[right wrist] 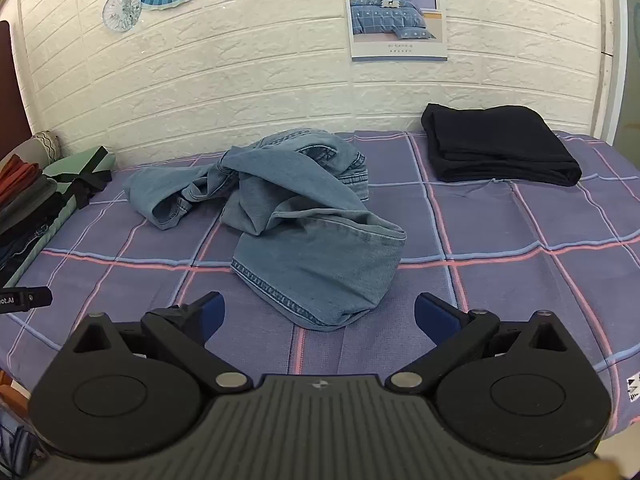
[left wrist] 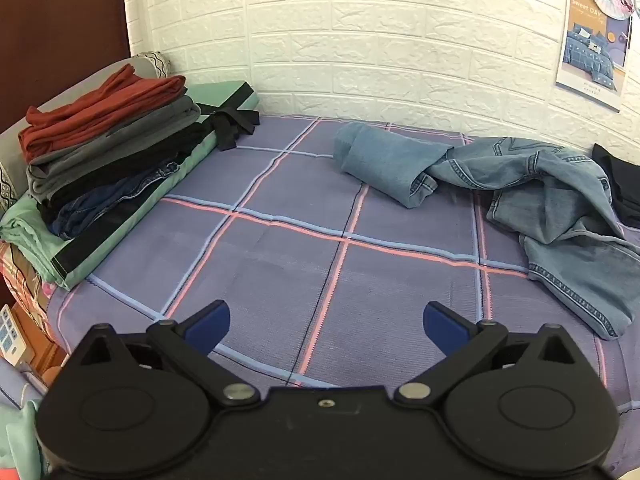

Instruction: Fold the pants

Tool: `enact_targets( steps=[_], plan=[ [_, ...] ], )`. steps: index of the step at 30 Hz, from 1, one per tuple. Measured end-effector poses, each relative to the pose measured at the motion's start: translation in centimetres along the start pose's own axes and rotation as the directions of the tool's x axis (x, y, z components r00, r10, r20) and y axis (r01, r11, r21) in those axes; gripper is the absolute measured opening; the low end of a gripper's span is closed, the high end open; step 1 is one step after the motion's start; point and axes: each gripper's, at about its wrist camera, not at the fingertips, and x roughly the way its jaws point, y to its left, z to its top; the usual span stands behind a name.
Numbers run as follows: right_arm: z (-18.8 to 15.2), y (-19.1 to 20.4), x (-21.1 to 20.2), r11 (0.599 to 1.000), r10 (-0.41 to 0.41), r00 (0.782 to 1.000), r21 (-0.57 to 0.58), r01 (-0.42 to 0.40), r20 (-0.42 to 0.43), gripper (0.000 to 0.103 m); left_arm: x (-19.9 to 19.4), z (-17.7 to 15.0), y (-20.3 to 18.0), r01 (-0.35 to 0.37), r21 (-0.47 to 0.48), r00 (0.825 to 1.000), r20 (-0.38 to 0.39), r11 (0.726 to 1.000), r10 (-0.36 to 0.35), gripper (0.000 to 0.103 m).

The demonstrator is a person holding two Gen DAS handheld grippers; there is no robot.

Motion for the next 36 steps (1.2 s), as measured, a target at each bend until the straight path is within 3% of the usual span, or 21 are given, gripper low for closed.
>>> enact_targets(
  steps=[36],
  plan=[
    [0.2,1.1,0.2,1.0,0.008,1.0,0.005,-0.008,0.001,0.103,-0.2,-0.1,0.3,0.003,-0.005,1.0,0.003,1.0,-0.003,0.103]
  ],
)
